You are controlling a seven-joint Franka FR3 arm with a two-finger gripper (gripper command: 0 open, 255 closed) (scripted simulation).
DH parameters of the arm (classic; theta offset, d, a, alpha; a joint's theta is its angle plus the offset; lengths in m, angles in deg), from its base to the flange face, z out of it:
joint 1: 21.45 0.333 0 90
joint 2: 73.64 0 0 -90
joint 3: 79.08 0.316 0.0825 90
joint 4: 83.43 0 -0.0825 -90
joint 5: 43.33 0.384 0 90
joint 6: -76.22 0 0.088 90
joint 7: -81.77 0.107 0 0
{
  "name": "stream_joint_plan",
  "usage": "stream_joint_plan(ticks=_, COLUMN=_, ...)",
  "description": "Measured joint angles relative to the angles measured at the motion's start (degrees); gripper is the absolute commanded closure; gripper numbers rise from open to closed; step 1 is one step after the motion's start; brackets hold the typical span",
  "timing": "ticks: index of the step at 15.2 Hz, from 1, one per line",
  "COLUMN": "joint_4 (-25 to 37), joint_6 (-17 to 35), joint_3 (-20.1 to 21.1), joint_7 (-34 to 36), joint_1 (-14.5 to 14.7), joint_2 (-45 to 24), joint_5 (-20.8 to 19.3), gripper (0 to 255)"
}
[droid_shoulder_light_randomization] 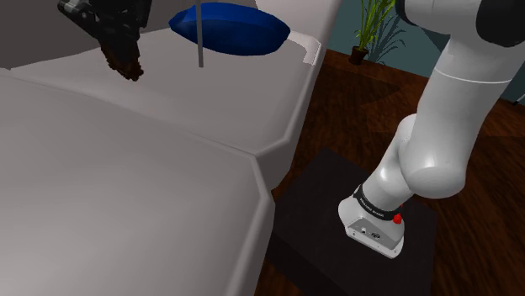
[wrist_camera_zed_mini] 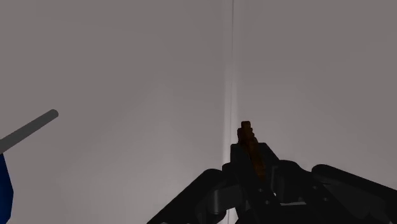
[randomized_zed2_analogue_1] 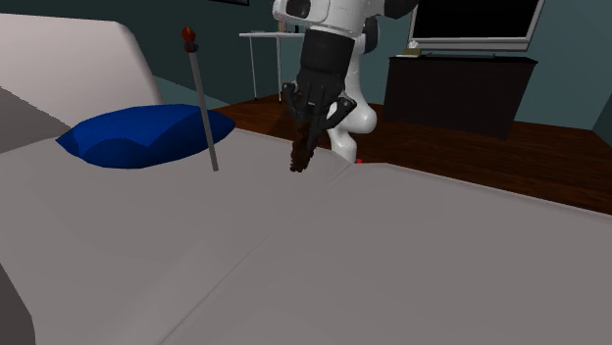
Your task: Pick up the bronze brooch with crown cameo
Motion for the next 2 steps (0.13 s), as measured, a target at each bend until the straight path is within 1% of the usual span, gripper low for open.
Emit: stream_joint_plan(ticks=2, joint_4=2.1, joint_6=-1.5, joint_3=0.1, joint_7=0.0, joint_1=0.5, joint_2=-0.7, joint_5=-0.4, gripper=255)
